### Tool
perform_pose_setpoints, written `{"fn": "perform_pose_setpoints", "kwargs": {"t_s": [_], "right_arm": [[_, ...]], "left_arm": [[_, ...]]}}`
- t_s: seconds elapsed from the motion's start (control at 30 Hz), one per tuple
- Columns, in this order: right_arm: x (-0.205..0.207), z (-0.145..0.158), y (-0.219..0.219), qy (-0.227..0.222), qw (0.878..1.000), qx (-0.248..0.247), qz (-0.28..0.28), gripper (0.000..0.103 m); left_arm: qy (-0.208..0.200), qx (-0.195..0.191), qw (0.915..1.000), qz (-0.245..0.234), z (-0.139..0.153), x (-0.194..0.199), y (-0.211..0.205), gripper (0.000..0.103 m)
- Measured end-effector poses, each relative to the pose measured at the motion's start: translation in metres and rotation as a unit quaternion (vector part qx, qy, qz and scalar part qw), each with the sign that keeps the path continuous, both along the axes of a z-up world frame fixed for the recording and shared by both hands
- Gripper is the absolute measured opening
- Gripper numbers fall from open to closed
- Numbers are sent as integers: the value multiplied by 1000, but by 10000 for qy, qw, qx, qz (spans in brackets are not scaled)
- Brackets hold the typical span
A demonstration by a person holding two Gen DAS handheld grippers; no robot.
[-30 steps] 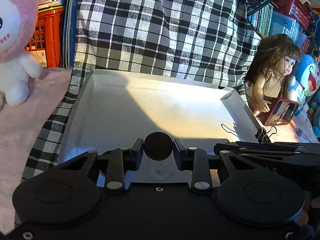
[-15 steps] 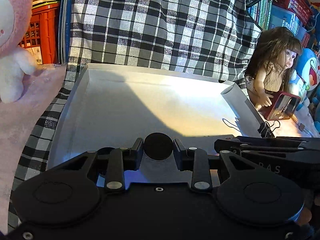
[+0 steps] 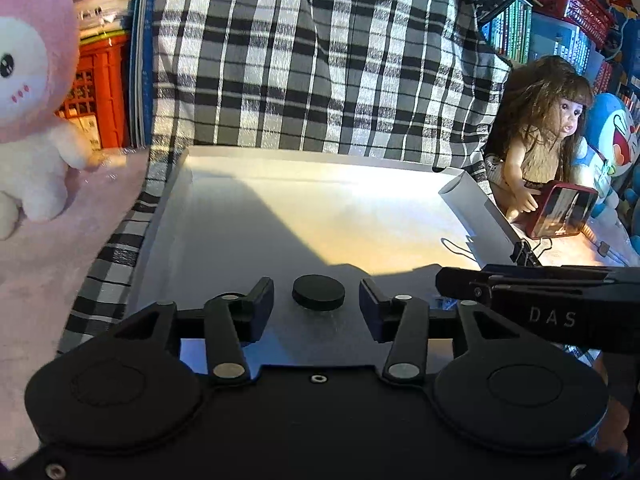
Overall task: Organize rigid objects
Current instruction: 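Open the left tool dropping the black cap while the right tool releases the blue clip, then withdraw both tools from the tray toward the remaining items on the cloth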
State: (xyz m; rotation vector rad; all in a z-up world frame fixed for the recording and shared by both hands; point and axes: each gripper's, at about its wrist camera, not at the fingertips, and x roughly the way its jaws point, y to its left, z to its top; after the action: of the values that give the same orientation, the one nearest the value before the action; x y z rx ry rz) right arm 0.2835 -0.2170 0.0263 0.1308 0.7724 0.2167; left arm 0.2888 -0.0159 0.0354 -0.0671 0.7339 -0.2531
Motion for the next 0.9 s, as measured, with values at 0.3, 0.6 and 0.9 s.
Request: {"fn": "perform_pose_setpoints", "kwargs": {"t_s": [0.3,0.6,0.9], "right_arm": [[-20,19,-9,-361,9993,-23,-64,74],[-57,31,-12,-698,9975,-116,26,80],[-102,38,-13,-982,9948,-177,185,84]], "left_arm": [[-397,214,9990,-5,24,-33,4,65],[-573,320,9977,168,34,-74,9,70],[-778,559,9953,131,38,-123,5,73]]}}
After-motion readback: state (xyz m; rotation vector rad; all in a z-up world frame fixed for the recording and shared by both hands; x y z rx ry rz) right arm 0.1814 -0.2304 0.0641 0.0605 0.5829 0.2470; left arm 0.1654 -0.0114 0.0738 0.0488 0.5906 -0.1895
